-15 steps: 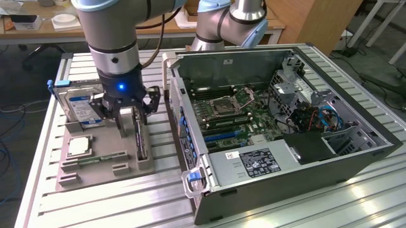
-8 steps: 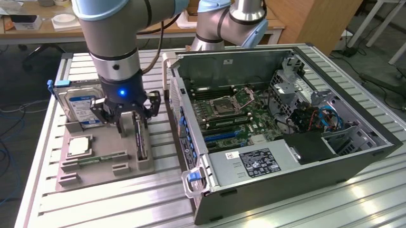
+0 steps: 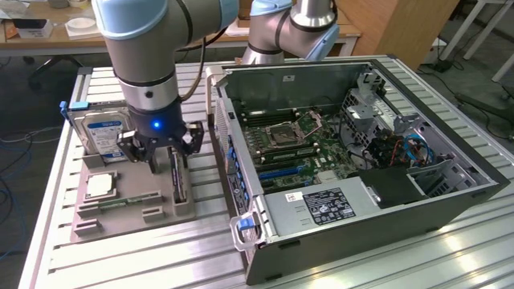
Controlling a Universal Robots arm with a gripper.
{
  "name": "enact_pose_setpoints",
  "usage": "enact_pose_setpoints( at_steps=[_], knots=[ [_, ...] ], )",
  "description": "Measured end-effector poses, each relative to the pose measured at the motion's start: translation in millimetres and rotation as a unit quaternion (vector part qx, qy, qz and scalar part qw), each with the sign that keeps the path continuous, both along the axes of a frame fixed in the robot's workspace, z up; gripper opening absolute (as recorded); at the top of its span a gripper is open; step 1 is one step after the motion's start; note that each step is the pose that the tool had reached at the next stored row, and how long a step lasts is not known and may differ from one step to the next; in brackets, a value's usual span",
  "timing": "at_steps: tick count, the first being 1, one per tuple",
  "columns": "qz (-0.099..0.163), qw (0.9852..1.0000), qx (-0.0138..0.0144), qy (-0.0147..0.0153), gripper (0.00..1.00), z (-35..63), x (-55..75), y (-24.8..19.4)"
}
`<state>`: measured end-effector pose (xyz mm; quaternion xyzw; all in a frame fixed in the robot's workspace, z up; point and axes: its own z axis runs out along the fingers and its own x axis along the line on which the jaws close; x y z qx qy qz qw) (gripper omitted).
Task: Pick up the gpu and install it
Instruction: 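Pick up the gpu and move the gpu toward the slot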
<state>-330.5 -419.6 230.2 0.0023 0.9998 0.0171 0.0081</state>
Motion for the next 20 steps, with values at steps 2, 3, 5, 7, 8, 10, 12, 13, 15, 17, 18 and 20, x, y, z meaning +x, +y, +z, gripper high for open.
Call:
enact_pose_setpoints(
  at_steps=[2, 3, 5, 7, 8, 10, 12, 13, 15, 17, 18, 20],
  knots=[
    [0.0, 1.0, 0.0, -0.0001, 0.65, -3.8, 0.0, 0.0],
    [0.0, 1.0, 0.0, -0.0001, 0.65, -5.4, 0.0, 0.0],
    [0.0, 1.0, 0.0, 0.0, 0.65, -9.2, 0.0, 0.0],
    [0.0, 1.0, 0.0, 0.0, 0.65, -12.4, 0.1, 0.0],
    [0.0, 1.0, 0.0, 0.0, 0.65, -13.4, 0.8, -0.1],
    [0.0, 1.0, -0.0001, 0.0, 0.65, -14.7, 2.7, -0.1],
    [0.0, 1.0, 0.0, 0.0, 0.65, -16.0, 4.0, -0.1],
    [0.0, 1.0, 0.0, 0.0, 0.65, -16.6, 4.5, -0.1],
    [0.0, 1.0, 0.0, 0.0, 0.65, -17.0, 4.7, -0.1],
    [0.0, 1.0, -0.0001, 0.0001, 0.65, -17.0, 4.7, -0.1],
    [0.0, 1.0, 0.0, 0.0, 0.65, -17.0, 4.7, -0.1],
    [0.0, 1.0, 0.0, 0.0, 0.65, -17.0, 4.7, -0.1]
  ],
)
